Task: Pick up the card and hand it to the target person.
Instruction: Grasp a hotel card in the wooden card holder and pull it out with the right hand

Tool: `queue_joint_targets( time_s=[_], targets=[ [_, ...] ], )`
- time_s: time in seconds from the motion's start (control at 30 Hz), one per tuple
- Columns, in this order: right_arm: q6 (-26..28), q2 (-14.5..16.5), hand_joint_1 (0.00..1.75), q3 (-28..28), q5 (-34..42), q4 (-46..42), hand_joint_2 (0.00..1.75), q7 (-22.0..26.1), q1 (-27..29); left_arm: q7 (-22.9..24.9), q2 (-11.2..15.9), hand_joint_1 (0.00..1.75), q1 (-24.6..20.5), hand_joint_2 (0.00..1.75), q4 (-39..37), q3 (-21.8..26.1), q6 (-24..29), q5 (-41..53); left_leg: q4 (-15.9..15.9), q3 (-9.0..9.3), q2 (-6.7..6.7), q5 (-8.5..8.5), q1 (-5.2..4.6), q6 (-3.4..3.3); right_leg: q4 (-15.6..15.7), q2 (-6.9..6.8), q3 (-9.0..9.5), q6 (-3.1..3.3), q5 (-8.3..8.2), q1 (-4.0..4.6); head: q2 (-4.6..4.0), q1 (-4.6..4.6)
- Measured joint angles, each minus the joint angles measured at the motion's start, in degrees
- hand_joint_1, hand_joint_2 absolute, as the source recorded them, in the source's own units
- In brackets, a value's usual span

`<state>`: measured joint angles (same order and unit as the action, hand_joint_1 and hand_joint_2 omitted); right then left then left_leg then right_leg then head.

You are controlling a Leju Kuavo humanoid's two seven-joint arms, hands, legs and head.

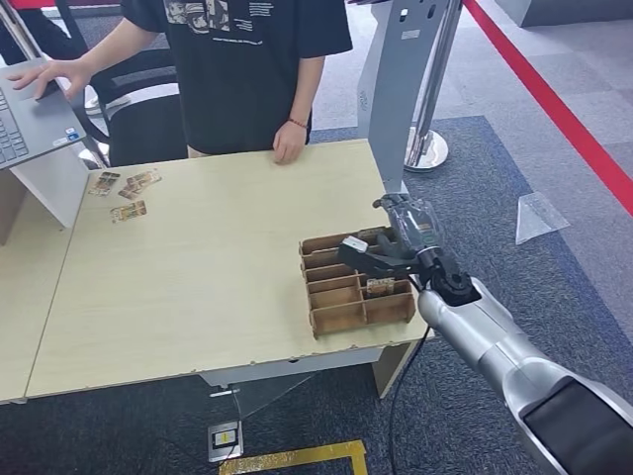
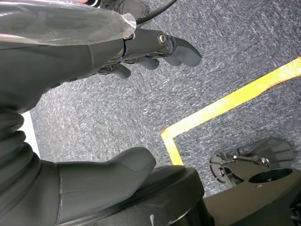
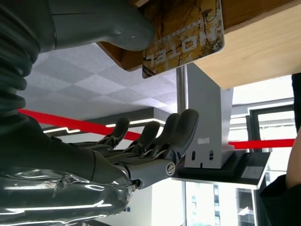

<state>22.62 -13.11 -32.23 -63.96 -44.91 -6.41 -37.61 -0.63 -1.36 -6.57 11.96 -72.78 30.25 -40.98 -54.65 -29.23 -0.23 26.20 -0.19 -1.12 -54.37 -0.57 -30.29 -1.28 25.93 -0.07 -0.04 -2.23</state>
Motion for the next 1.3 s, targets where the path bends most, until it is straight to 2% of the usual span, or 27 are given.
queue_joint_targets(
  time_s=[0.13,0.17,0.3,0.37,0.5,1.1,1.3],
  targets=[
    [-0.27,0.0,0.76,-0.26,-0.73,-1.47,1.75,-0.95,0.74,0.11,-0.02,0.0,0.0,1.75,0.0,0.0,-0.1,0.0,0.0,0.0,0.0,0.0,0.0,0.0,0.0,0.0,-0.01,0.0,0.0,0.0,0.0,0.0],
    [-0.39,0.0,0.87,-0.32,-0.91,-1.9,1.75,-1.21,0.98,0.13,-0.02,0.0,0.0,1.75,0.0,0.0,-0.1,0.0,0.0,-0.01,0.0,0.0,0.0,0.0,0.0,0.0,-0.01,0.0,0.0,0.0,0.0,0.0],
    [-0.69,0.0,1.58,-0.72,-1.69,-3.58,1.75,-2.2,2.11,0.14,-0.03,0.0,0.0,1.75,0.0,0.0,-0.11,0.0,0.0,-0.03,0.0,0.0,0.0,0.0,0.0,-0.01,-0.02,0.0,0.0,0.0,0.0,0.0],
    [-0.78,0.0,1.68,-0.92,-1.9,-4.29,1.75,-2.51,2.59,0.14,-0.06,0.0,0.0,1.75,0.0,0.0,-0.11,0.0,0.0,-0.03,0.0,0.0,0.0,0.0,0.0,0.0,-0.03,0.0,0.0,0.0,0.0,0.0],
    [-1.24,0.0,1.75,-1.16,-2.16,-5.75,1.75,-3.14,3.19,0.15,-0.12,0.0,0.0,1.75,0.0,-0.01,-0.19,0.01,0.0,-0.03,0.0,0.0,0.0,0.0,0.0,0.0,-0.04,0.0,0.0,0.0,0.0,0.01],
    [-2.87,-0.07,1.75,-1.4,-2.77,-7.97,1.75,-3.66,3.89,0.72,-0.33,0.0,0.0,1.75,0.0,0.0,-0.39,0.02,0.0,-0.03,0.02,0.0,0.0,0.0,0.0,0.03,-0.06,0.0,0.0,0.0,0.0,0.0],
    [-5.82,-0.78,1.75,-1.29,-1.53,-10.14,1.75,-2.59,3.29,0.7,-0.34,0.0,0.02,1.75,0.0,-0.02,-0.57,0.2,-0.01,-0.06,0.02,0.0,0.0,0.0,0.0,0.04,-0.07,0.0,0.0,0.0,0.0,0.01]
  ],
)
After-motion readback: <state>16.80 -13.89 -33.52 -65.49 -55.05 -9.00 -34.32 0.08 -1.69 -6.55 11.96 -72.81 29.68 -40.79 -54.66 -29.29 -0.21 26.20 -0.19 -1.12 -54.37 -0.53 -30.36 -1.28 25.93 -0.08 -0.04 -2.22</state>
